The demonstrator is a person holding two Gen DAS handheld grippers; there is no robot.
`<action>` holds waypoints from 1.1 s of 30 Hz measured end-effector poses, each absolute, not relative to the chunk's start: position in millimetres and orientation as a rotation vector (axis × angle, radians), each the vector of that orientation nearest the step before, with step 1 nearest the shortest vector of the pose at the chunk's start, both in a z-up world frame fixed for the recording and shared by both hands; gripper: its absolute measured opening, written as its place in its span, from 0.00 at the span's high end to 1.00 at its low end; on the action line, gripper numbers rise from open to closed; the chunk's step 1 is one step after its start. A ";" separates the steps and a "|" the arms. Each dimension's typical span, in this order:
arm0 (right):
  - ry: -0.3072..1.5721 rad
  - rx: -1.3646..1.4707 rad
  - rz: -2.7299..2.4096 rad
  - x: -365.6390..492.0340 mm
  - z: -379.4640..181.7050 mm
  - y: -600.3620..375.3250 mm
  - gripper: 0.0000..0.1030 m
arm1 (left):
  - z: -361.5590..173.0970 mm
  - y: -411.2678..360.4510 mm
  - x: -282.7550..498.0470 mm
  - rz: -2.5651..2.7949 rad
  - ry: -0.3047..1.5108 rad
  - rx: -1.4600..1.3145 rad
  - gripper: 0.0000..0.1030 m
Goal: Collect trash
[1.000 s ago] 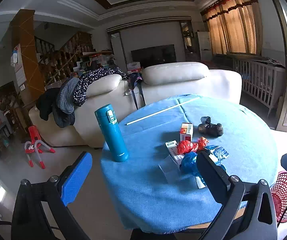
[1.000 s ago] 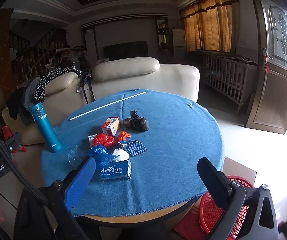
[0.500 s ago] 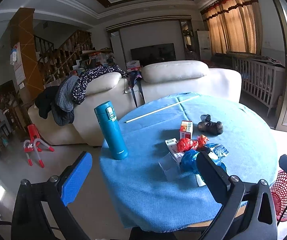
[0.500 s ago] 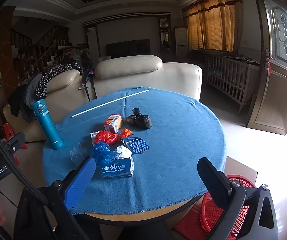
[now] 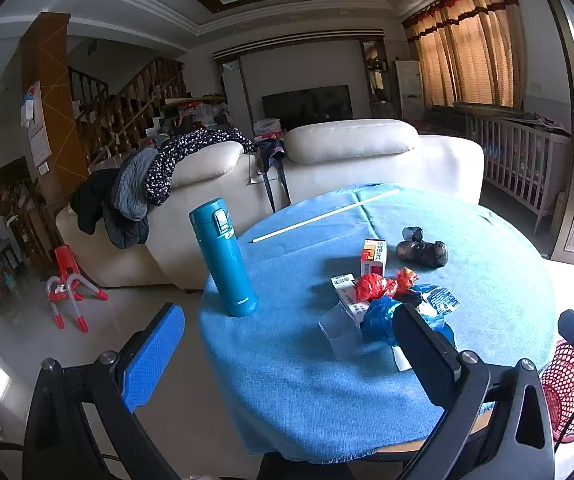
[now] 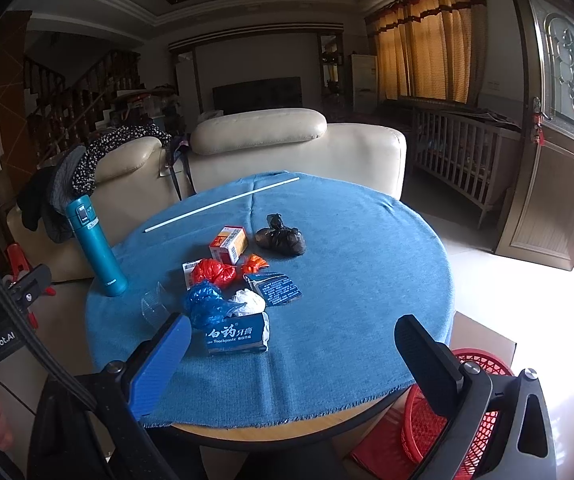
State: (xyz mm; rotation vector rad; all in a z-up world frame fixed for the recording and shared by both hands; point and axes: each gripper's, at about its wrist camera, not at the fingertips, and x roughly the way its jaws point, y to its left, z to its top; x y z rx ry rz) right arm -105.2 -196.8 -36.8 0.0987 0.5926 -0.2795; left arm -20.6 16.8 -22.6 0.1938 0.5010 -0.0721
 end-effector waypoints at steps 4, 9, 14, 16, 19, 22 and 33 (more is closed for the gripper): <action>0.595 0.096 -0.280 -104.7 -38.0 -195.5 0.00 | -23.7 17.9 -20.1 -0.072 0.505 0.193 0.00; 0.600 0.096 -0.277 -103.7 -40.0 -193.7 0.00 | -24.1 19.2 -19.6 -0.071 0.510 0.191 0.00; 0.602 0.098 -0.274 -102.0 -40.6 -194.0 0.00 | -24.1 20.0 -19.0 -0.071 0.511 0.191 0.00; 0.604 0.099 -0.275 -101.5 -41.3 -194.0 0.00 | -24.4 20.5 -18.8 -0.068 0.512 0.191 0.00; 0.609 0.102 -0.272 -100.9 -41.4 -194.6 0.00 | -25.5 21.0 -17.5 -0.068 0.516 0.193 0.00; 0.615 0.102 -0.271 -98.8 -42.7 -194.1 0.00 | -26.0 22.0 -16.6 -0.069 0.519 0.192 0.00; 0.642 0.115 -0.261 -90.8 -49.8 -195.5 0.00 | -31.9 24.1 -10.0 -0.065 0.536 0.192 0.00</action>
